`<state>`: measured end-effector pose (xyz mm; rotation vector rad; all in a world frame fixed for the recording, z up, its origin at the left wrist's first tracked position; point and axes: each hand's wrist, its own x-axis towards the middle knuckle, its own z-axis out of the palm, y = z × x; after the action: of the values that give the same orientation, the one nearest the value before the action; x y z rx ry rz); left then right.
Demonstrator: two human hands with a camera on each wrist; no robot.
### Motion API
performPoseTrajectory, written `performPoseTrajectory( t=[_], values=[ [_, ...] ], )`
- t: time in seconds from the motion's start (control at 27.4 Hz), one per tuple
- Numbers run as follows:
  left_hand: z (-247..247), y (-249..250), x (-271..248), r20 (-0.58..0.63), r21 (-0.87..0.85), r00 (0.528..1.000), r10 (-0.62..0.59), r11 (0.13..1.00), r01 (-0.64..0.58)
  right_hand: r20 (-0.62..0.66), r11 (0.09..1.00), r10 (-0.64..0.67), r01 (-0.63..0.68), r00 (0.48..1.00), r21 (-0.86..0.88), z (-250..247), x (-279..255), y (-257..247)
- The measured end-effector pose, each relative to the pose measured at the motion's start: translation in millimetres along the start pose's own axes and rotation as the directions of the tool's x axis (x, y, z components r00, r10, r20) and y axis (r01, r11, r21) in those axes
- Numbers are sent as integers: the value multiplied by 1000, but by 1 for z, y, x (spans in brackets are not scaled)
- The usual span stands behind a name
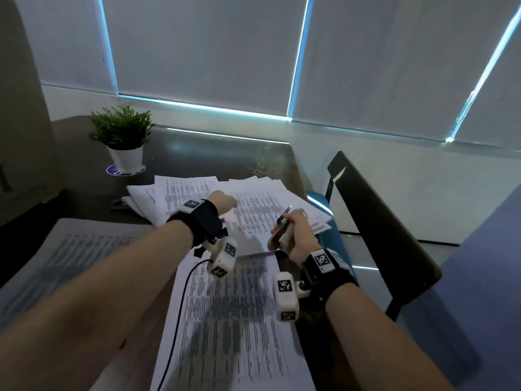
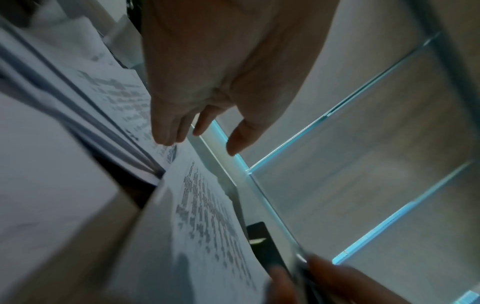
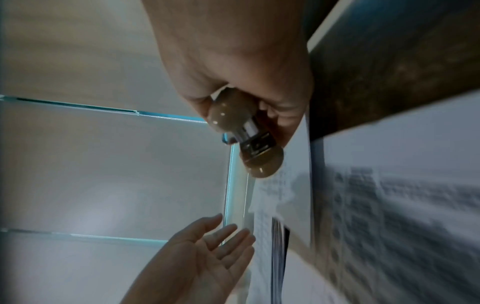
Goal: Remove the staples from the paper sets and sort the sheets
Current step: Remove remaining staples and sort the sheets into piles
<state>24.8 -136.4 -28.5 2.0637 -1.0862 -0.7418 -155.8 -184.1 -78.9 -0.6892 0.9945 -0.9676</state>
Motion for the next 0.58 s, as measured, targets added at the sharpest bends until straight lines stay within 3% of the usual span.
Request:
performPoseTrajectory(
  t=[0.07, 0.22, 0.33, 0.48, 0.58],
  values=[
    [-9, -26, -14, 18, 42, 999, 28, 999, -28, 110, 995, 84, -77, 990, -63, 10, -12, 22],
    [-23, -86, -48, 65, 375, 995, -71, 926, 42, 162, 978, 162, -137, 973, -155, 28, -29, 64],
    [-17, -109, -65, 123, 470, 984, -126, 881, 54, 149, 972, 106, -71, 983, -223, 25, -31, 82],
    [-5, -128, -68, 63, 502, 988, -140, 860, 90, 39, 973, -24, 32, 999, -227, 24, -33, 89],
    [-2, -127, -72, 46, 469, 990, -133, 878, 96, -35, 980, -43, 36, 998, -198, 17, -28, 86]
  ],
)
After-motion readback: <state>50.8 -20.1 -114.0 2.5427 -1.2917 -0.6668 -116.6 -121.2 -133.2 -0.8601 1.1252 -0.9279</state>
